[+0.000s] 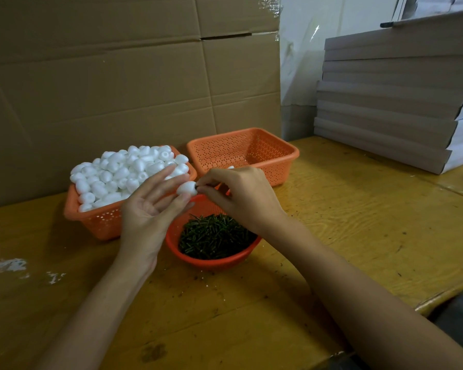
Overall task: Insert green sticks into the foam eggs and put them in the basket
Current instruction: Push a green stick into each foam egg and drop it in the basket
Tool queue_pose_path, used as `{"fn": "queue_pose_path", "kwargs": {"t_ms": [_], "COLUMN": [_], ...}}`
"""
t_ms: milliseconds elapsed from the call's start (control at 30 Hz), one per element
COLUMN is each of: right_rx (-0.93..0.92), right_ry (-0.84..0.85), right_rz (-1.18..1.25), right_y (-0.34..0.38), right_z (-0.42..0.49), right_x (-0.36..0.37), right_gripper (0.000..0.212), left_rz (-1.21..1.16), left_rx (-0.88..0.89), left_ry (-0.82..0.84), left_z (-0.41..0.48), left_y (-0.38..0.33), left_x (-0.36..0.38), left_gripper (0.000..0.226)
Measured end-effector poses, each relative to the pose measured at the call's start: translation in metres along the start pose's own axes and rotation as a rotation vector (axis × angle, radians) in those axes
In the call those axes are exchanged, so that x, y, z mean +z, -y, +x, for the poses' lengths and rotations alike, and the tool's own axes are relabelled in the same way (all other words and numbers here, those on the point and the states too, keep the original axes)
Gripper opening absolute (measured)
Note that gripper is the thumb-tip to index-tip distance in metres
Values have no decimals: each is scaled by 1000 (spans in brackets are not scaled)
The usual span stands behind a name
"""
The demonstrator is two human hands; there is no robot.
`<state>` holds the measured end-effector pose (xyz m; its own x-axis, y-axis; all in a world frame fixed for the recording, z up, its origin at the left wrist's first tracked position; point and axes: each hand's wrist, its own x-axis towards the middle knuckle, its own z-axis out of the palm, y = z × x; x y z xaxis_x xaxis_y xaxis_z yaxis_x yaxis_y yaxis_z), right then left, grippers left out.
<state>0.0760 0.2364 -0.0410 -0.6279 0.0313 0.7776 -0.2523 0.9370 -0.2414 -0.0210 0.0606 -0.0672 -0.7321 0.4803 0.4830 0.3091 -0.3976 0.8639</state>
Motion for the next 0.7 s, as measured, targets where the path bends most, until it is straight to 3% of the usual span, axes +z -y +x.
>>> {"fn": "queue_pose_path", "kwargs": {"t_ms": [67, 233, 367, 700], "right_rx": [29, 176, 308, 459], "right_ry": [-48, -192, -291, -133], "right_rz": [13, -5, -100, -411], "right_y": [-6, -31, -49, -72], "right_z": [1, 6, 6, 3], "right_x": [-3, -11, -15, -11], "right_gripper": [9, 10, 10, 15], "left_rz": [54, 294, 417, 457], "left_rx": [17, 70, 98, 137], "left_ry": [-8, -147, -136, -85], "left_z": [1, 3, 2, 0], "left_y": [1, 6, 6, 6], "left_x": [-1, -7, -7, -2], "left_gripper": [57, 24, 17, 13]}}
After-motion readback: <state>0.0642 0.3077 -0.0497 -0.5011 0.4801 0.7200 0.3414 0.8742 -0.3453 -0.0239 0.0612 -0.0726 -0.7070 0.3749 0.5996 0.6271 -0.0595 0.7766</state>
